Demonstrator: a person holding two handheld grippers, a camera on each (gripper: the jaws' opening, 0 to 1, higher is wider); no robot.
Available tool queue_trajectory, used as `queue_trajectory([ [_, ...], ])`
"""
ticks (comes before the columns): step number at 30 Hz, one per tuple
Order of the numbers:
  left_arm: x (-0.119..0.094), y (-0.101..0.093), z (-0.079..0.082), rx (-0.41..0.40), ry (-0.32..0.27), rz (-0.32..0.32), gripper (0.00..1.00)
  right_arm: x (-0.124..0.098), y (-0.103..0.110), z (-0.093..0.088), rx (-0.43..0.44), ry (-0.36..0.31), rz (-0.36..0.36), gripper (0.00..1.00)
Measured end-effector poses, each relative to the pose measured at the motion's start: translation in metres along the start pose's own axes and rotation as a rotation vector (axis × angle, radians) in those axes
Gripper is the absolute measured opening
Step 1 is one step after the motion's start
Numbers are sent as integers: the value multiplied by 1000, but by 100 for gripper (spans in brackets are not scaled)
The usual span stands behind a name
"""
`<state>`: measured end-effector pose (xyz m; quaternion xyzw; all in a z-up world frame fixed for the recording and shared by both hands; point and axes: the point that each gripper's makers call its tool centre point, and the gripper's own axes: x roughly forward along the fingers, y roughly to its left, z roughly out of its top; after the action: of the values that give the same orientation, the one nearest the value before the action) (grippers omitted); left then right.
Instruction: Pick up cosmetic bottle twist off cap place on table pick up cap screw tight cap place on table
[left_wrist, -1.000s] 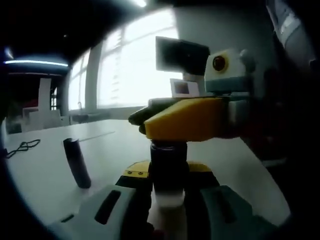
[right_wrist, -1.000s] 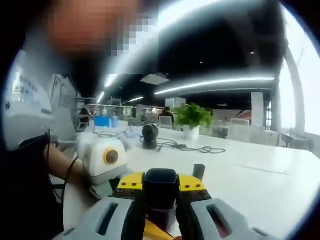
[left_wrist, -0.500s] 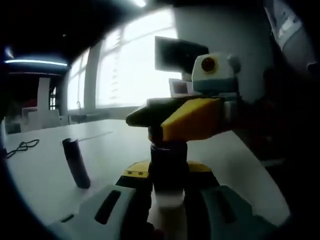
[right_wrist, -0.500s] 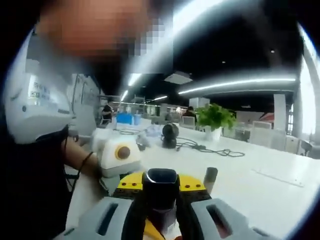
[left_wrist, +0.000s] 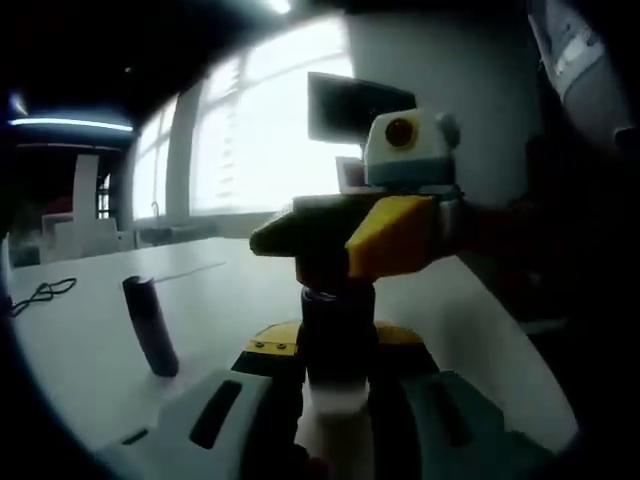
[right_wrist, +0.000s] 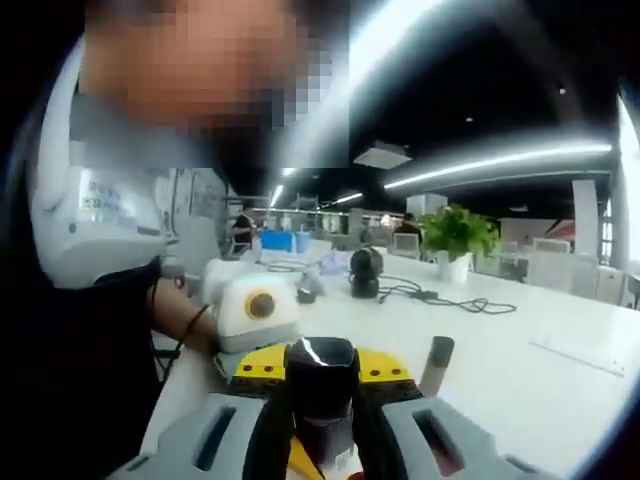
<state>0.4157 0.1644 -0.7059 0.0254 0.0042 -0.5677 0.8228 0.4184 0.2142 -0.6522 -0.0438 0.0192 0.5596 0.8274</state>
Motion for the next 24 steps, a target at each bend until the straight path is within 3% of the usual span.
queue_trajectory([
  [4,0,0,0,-2,2,2,14,0,0,0,10,-15,44,16],
  [14,-1,-4,0,3,2,-17,14,-1,5,-1,-12,34,261,16],
  [24,-1,-7,0,-5,4,-31,14,-2,11,1,3,-15,436,16],
])
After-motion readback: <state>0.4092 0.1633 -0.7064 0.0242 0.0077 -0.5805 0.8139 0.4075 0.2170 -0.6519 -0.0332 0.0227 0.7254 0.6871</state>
